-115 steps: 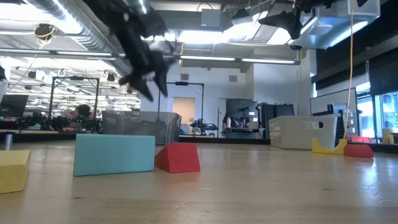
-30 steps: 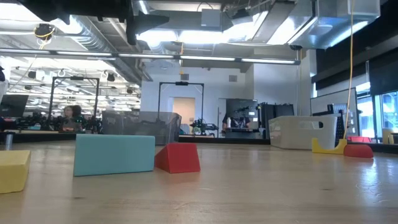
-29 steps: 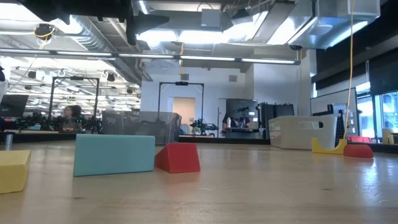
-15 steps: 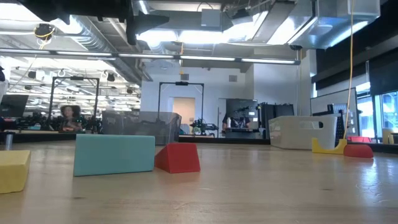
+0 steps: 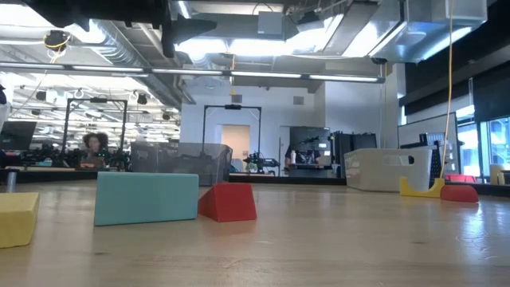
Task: Sort & place blocks by color
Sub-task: Put the right light blue block into the black bin
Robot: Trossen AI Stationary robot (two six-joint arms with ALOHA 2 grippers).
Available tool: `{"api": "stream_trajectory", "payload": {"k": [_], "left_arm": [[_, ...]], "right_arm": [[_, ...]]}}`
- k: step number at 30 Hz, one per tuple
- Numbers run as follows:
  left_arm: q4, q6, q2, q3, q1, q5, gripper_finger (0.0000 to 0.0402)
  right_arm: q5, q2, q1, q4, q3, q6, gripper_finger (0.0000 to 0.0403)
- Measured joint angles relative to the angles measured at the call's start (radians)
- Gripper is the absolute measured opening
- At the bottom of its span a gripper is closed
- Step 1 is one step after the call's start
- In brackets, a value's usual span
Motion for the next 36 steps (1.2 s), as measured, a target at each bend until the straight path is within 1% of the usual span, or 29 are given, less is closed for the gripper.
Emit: {"api": "stream_trajectory", "payload": {"k": [3,6,8,11,14,16,20,22,24,27,28,30,32,34,36], "left_arm": [[0.000,0.000,0.000,0.000,0.000,-0.011,0.0250],[0.003,0.000,0.000,0.000,0.000,-0.011,0.0250],[0.004,0.000,0.000,0.000,0.000,-0.011,0.0250],[0.004,0.000,0.000,0.000,0.000,-0.011,0.0250],[0.005,0.000,0.000,0.000,0.000,-0.011,0.0250],[0.005,-0.001,0.000,0.000,0.000,-0.011,0.0250],[-0.007,0.000,0.002,0.019,0.000,0.001,0.0250],[-0.019,-0.010,0.021,0.054,0.000,0.028,0.0250],[-0.096,-0.060,0.041,0.097,0.002,0.047,0.0250],[-0.237,-0.191,0.088,0.199,0.009,0.048,0.0250],[-0.298,-0.248,0.107,0.235,0.014,0.065,0.0250],[-0.415,-0.364,0.155,0.302,0.026,0.109,0.0250],[-0.482,-0.496,0.209,0.363,0.030,0.138,0.0250],[-0.514,-0.599,0.255,0.406,0.036,0.165,0.0250],[-0.525,-0.649,0.301,0.431,0.039,0.189,0.0250]], "right_arm": [[-0.042,-0.029,-0.029,-0.056,-0.010,-0.027,0.0127],[-0.087,-0.084,-0.059,-0.062,-0.003,-0.035,0.0126],[-0.112,-0.138,-0.085,-0.081,-0.007,-0.050,0.0126],[-0.122,-0.249,-0.147,-0.070,0.002,-0.054,0.0126],[-0.105,-0.355,-0.241,-0.068,0.027,-0.086,0.0126],[-0.080,-0.409,-0.322,-0.051,0.054,-0.110,0.0126],[-0.029,-0.459,-0.500,0.043,0.096,-0.175,0.0126],[0.031,-0.458,-0.581,0.097,0.118,-0.185,0.0126],[0.091,-0.439,-0.654,0.129,0.136,-0.218,0.0126],[0.139,-0.389,-0.748,0.155,0.185,-0.296,0.0126],[0.151,-0.365,-0.773,0.157,0.209,-0.324,0.0126],[0.154,-0.304,-0.814,0.148,0.259,-0.397,0.0126],[0.156,-0.238,-0.839,0.131,0.320,-0.470,0.0126],[0.165,-0.173,-0.857,0.092,0.386,-0.540,0.0126],[0.181,-0.111,-0.867,0.048,0.441,-0.596,0.0126]]}}
